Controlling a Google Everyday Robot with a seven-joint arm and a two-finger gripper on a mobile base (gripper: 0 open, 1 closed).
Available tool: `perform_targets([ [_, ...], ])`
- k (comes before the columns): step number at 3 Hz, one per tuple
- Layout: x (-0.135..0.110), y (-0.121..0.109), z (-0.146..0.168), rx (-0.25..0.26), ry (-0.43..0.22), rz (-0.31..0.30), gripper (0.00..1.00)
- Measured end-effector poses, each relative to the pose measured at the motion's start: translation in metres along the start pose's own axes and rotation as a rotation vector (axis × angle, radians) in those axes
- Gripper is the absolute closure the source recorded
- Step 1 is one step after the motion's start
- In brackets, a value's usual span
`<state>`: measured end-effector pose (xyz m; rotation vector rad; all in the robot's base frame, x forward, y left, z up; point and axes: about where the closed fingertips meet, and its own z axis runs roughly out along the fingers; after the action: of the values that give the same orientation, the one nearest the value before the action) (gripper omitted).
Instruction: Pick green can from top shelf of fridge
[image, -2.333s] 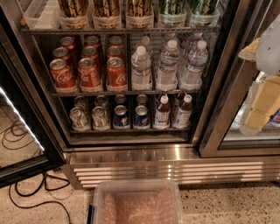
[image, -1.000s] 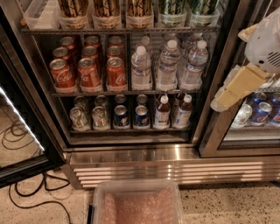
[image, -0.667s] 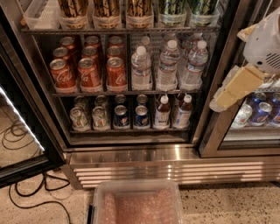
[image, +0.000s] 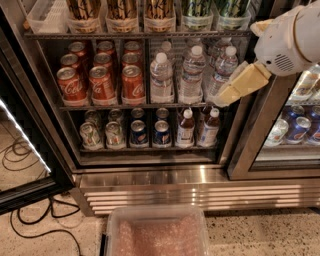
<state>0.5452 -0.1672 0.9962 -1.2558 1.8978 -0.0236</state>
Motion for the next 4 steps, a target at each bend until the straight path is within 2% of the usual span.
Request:
perform_targets([
  [1,-0.022,-0.015,0.018,0.012,-0.101,0.078,0.0],
  [2,-0.022,-0.015,0.018,0.012,-0.101,0.078,0.0],
  [3,-0.022,-0.012,0.021,0.056,-0.138,0.124,0.0],
  [4,-0.033,-0.004,0.025,0.129,-0.223,0.193,0.0],
])
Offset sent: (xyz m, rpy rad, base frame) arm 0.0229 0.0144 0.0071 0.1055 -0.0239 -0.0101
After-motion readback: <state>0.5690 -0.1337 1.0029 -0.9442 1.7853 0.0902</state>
